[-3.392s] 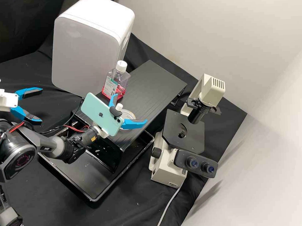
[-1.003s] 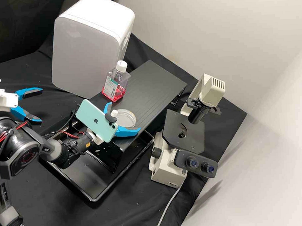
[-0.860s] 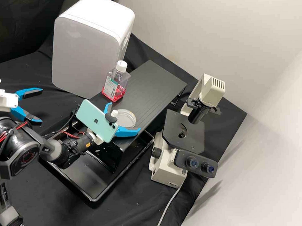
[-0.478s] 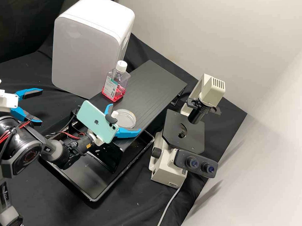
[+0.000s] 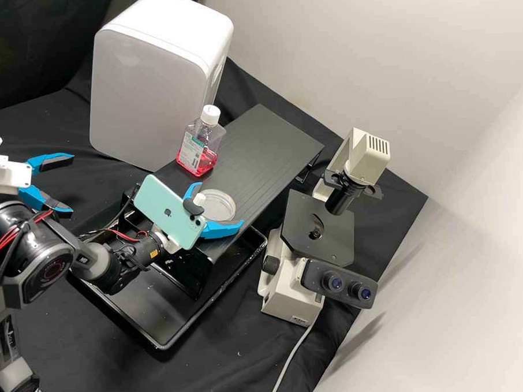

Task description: Remove the lid from the petri dish

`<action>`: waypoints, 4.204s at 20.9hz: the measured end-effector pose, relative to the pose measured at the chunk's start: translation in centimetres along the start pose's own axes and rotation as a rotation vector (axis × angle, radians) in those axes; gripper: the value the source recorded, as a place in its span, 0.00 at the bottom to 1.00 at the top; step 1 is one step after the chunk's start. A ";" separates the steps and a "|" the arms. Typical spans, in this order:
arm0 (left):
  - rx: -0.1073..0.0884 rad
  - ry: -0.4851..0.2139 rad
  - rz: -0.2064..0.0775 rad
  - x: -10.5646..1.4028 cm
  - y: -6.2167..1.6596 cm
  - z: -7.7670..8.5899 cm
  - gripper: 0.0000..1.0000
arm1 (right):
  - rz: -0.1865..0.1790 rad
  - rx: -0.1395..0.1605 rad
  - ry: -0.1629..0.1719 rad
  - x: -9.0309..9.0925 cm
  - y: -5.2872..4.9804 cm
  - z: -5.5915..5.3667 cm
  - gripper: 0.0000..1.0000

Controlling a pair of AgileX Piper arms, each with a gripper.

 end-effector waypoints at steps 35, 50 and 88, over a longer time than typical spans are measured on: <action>0.000 -0.001 0.000 0.0 -0.02 0.1 1.00 | 0.069 0.020 0.084 -0.7 0.8 -0.7 0.00; 0.000 -0.001 0.000 0.0 -0.02 0.1 1.00 | -0.006 0.021 0.207 -1.8 -1.2 -4.1 0.00; 0.000 -0.007 -0.002 0.0 -0.05 0.2 1.00 | -0.050 -0.036 0.177 -1.8 -3.1 -4.0 0.00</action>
